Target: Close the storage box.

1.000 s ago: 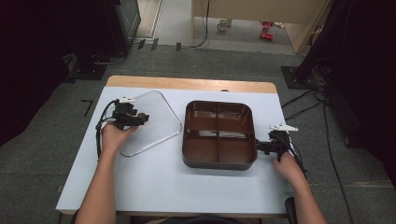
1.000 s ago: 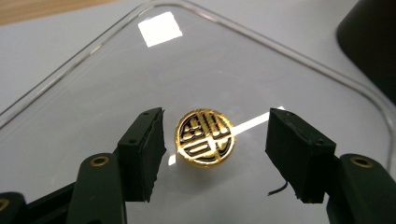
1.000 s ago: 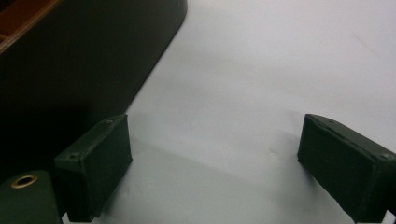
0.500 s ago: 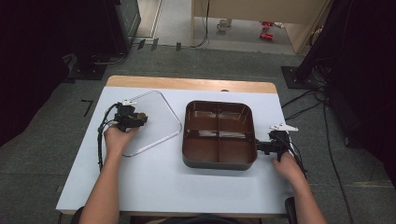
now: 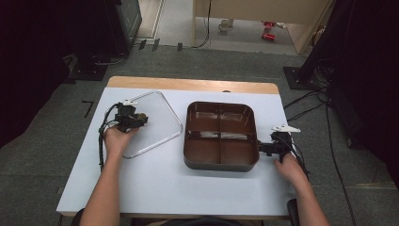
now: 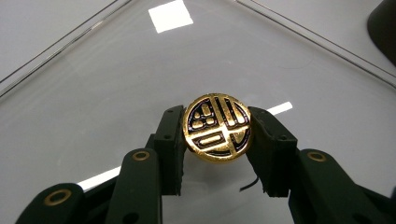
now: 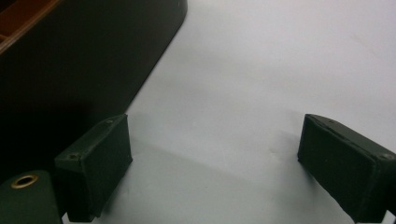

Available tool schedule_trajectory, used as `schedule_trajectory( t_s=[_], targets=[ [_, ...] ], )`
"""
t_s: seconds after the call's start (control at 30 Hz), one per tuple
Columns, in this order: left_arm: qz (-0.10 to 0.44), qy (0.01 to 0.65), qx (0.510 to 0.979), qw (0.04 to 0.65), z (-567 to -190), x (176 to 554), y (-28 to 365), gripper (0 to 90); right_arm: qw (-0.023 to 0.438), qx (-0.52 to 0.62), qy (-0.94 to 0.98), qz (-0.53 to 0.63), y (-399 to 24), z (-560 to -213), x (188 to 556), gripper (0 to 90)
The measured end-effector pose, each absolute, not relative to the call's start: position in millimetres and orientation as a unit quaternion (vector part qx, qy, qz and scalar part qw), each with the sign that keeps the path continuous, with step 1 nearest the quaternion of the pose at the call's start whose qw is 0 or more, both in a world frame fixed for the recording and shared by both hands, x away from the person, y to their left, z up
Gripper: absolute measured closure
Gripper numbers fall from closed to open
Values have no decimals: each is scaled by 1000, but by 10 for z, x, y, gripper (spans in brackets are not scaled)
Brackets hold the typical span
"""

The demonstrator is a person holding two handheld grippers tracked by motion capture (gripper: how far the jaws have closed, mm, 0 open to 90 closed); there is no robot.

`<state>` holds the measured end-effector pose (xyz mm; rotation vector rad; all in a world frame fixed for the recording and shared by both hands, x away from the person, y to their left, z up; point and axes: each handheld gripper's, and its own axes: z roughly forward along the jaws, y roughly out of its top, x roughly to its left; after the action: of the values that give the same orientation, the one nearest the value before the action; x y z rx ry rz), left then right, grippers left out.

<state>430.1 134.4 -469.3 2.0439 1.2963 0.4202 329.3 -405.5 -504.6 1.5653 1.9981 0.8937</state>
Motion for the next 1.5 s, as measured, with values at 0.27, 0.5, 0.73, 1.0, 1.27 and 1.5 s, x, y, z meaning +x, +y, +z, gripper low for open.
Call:
schedule_trajectory(
  t_s=[0.27,0.5,0.73,1.0,1.27,1.5],
  targets=[
    [151,498,781,346,-4597,4277,1412,595,223,567,724,324,-4054,-5046,3293,93],
    [147,490,785,351,-4449,4220,1425,595,223,566,724,323,-4056,-5046,3293,93],
    [144,481,783,368,-4274,4152,1441,595,223,567,724,323,-4056,-5046,3292,93],
    [134,470,786,378,-4160,4114,1404,595,223,567,724,323,-4056,-5045,3292,93],
    [123,457,787,396,-4011,4054,1348,595,223,567,724,323,-4056,-5046,3292,93],
    [124,434,794,408,-3867,3989,1190,595,223,567,724,323,-4056,-5046,3293,93]
  ],
)
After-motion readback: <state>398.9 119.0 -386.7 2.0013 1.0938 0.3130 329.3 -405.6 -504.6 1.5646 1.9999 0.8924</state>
